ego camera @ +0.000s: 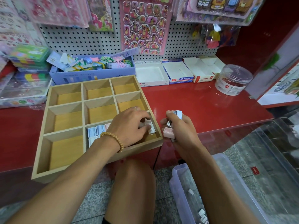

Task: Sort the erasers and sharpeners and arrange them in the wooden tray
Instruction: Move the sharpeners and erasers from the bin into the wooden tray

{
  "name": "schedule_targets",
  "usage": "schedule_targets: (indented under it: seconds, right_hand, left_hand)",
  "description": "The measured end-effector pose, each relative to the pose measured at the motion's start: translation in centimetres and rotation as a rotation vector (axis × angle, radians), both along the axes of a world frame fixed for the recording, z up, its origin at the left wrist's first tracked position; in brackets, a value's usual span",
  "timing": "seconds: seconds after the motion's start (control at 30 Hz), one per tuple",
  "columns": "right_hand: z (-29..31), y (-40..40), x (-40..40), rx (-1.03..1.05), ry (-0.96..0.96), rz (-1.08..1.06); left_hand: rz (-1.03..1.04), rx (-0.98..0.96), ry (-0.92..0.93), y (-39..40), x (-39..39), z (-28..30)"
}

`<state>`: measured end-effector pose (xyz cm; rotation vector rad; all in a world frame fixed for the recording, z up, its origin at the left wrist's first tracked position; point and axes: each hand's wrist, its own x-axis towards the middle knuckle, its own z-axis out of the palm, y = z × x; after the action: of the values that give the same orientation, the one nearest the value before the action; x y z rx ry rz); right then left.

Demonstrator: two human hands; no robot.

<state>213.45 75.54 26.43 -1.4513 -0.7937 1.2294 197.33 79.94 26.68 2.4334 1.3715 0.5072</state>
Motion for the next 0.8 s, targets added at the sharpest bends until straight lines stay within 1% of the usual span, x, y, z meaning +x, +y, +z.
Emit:
schedule_targets:
  seconds: [0.07, 0.1, 0.13, 0.3, 0.33, 0.4, 0.47, 0.53, 0.6, 0.67, 0.73, 0.8]
  right_hand:
    - [0.4, 0.1, -0.5, 0.026, 0.041, -0.002]
    - [0.5, 0.1, -0.7, 0.035, 0.065, 0.002]
    - [0.7, 0.2, -1.0, 0.044, 0.090, 0.010]
    - [1.8, -0.1, -2.7, 0.100, 0.183, 0.059]
    - [1.8, -0.1, -2.9, 0.099, 0.168, 0.049]
    - [1.6, -0.2, -2.7, 0.090, 0.070, 0.011]
    - [1.5, -0.4, -2.1, 0.090, 0.008, 0.037]
    - [1.8, -1.0, -1.7, 0.077, -0.029, 0.167]
    - [2.1, -1.7, -1.9, 0.057, -0.127, 0.314]
    - [2.0, -2.0, -2.4, 0.060, -0.215, 0.398]
    - [1.9, -1.9, -2.9, 0.064, -0.239, 0.400]
    - [2.0, -1.9, -3.3, 0.062, -0.207, 0.360]
  left_hand:
    - [-0.046, -0.091, -0.264, -1.0, -0.3, 0.8]
    - [-0.075, -0.136, -0.353, -1.6, -0.4, 1.2]
    - [-0.097, -0.162, -0.398, -2.1, -0.5, 1.5]
    - [-0.155, -0.162, -0.395, -2.8, -0.6, 2.1]
    - [-0.154, -0.167, -0.401, -2.8, -0.8, 2.2]
    - [-0.137, -0.187, -0.423, -2.6, -1.4, 2.4]
    - [-0.105, -0.184, -0.415, -2.2, -2.2, 2.7]
    - [-0.071, -0.171, -0.386, -1.7, -3.0, 2.9]
    - [-0.048, -0.162, -0.358, -1.3, -3.3, 2.8]
    - [-0.039, -0.154, -0.342, -1.3, -3.3, 2.6]
    - [-0.021, -0.156, -0.366, -1.5, -3.2, 2.6]
    - [0.011, -0.170, -0.421, -1.9, -3.1, 2.6]
